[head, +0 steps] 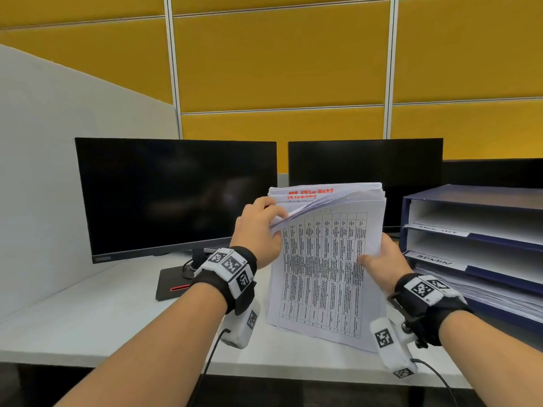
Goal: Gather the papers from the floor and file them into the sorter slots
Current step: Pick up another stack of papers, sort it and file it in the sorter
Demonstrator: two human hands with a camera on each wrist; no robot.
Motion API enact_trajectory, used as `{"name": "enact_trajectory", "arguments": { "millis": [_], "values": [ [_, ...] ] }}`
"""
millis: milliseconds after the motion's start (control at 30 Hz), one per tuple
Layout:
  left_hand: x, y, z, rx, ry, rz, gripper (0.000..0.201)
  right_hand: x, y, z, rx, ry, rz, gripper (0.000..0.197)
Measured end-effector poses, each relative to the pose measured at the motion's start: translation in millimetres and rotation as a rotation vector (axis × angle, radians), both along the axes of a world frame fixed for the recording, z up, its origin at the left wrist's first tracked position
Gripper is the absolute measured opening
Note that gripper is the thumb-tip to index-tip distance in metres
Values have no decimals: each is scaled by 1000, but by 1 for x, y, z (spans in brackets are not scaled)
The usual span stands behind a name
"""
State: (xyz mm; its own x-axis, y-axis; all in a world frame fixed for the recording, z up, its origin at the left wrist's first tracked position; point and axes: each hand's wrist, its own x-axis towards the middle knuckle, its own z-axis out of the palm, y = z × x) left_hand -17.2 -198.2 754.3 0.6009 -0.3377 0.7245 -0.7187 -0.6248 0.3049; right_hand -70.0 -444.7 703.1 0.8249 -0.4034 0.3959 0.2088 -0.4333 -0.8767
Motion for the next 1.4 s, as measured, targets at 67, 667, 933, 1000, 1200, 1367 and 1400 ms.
{"name": "enact_trajectory", "arguments": {
  "millis": [67,667,933,1000,1200,1367,1400],
  "values": [
    [-1,1,3,16,13,16,21,0,-1,0,3,4,10,48],
    [3,0,8,35,-112,94,21,4,-6,-5,33,5,34,51],
    [5,1,10,15,-124,21,19,4,-8,-6,44,2,55,50],
    [7,1,14,-7,-43,-31,20,3,-9,-6,49,1,74,50],
    [5,2,29,-4,117,-96,7,3,-16,-5,-14,10,138,50],
    [4,1,28,-291,306,-177,28,5,-13,-2,4,10,121,51],
    [4,1,27,-343,334,-192,33,5,-13,-2,9,11,115,52]
  ]
}}
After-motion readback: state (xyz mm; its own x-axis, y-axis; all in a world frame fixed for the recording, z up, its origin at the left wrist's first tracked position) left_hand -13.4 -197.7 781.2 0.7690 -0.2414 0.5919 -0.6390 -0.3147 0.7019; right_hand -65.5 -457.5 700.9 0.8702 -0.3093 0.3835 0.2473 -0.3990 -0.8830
